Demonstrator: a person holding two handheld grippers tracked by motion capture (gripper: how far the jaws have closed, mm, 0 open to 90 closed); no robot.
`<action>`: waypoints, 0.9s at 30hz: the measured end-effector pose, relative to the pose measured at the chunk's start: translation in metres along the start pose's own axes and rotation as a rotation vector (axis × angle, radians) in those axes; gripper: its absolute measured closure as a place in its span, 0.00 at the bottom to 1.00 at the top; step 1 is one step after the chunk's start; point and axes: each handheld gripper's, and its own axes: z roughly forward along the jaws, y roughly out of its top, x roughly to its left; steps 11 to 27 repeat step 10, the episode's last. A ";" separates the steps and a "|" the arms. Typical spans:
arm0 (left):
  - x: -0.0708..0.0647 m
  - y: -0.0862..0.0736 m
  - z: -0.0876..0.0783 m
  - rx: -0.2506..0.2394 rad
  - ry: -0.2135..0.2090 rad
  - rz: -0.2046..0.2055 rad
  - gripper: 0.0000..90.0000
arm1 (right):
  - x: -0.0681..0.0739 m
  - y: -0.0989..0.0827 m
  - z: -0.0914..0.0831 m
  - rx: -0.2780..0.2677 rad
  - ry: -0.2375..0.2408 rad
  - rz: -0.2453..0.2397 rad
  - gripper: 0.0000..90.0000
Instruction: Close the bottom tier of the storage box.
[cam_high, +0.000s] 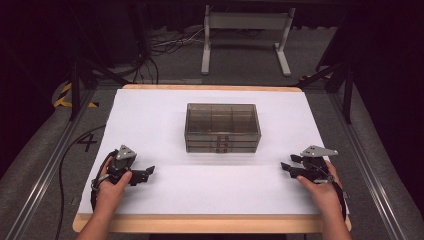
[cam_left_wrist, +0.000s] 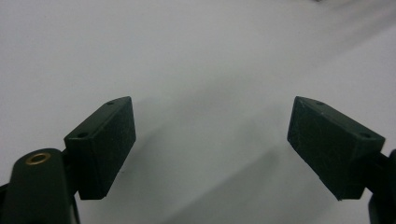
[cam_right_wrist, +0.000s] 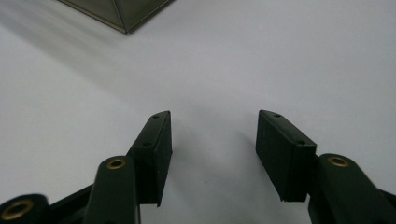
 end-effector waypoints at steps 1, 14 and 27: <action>0.000 0.000 0.000 0.000 -0.001 0.001 0.18 | 0.001 0.000 0.000 0.001 -0.005 -0.005 0.52; -0.002 0.000 0.001 0.002 -0.005 0.012 0.18 | 0.006 0.000 0.000 -0.002 -0.011 -0.037 0.51; -0.002 0.000 0.001 0.002 -0.005 0.012 0.18 | 0.006 0.000 0.000 -0.002 -0.011 -0.037 0.51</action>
